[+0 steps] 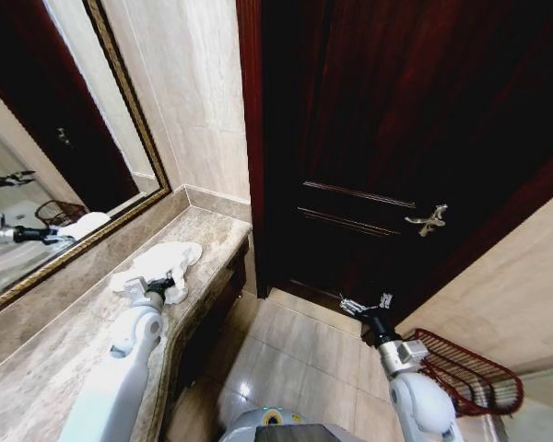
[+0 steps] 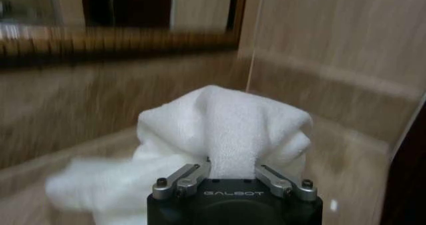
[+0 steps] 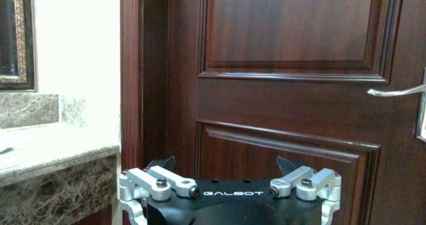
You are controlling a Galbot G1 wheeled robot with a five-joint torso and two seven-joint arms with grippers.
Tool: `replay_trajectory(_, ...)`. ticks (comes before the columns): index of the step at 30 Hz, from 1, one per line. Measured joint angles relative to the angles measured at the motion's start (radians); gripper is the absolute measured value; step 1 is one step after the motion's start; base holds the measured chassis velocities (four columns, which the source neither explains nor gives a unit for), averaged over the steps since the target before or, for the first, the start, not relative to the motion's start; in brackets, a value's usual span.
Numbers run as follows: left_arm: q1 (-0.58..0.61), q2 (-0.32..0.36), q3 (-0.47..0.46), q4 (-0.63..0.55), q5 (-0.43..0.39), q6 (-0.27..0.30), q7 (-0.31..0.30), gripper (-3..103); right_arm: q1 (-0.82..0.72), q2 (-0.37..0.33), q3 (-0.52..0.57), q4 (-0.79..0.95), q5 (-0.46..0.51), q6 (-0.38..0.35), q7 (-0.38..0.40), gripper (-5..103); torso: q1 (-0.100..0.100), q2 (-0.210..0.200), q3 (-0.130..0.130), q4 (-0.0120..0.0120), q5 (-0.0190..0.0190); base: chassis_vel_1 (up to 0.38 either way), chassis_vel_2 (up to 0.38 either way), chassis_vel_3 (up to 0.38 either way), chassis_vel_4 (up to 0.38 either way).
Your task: Discard the used towel into the hamper.
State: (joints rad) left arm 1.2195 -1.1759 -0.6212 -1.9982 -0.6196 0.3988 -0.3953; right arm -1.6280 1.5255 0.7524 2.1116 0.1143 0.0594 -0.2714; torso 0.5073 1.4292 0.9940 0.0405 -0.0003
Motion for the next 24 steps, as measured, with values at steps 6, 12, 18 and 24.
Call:
replay_trajectory(6,0.016,0.007,-0.010,-0.033,0.075,-0.160,0.069,9,0.004,0.003,0.000,0.000,-0.001,0.000,0.002,100,0.000,0.000,0.000,0.0000,0.0001,0.000,0.000,0.000,0.000)
replay_trajectory(12,0.028,0.007,-0.022,-0.112,0.080,-0.243,0.079,9,0.006,0.003,0.005,0.003,0.004,0.003,0.008,100,0.000,0.000,0.000,0.0000,0.0002,0.000,0.000,0.000,0.000)
replay_trajectory(18,0.044,0.023,-0.026,-0.249,0.089,-0.269,0.081,9,0.008,0.008,0.005,0.011,0.017,0.009,0.024,100,0.000,0.000,0.000,-0.0001,0.0006,0.000,0.000,0.000,0.000)
replay_trajectory(24,0.127,-0.012,-0.034,-0.339,0.138,-0.276,0.116,9,-0.009,0.012,0.007,0.046,0.040,0.010,0.027,100,0.000,0.000,0.000,0.0000,0.0004,0.000,0.000,0.000,0.000)
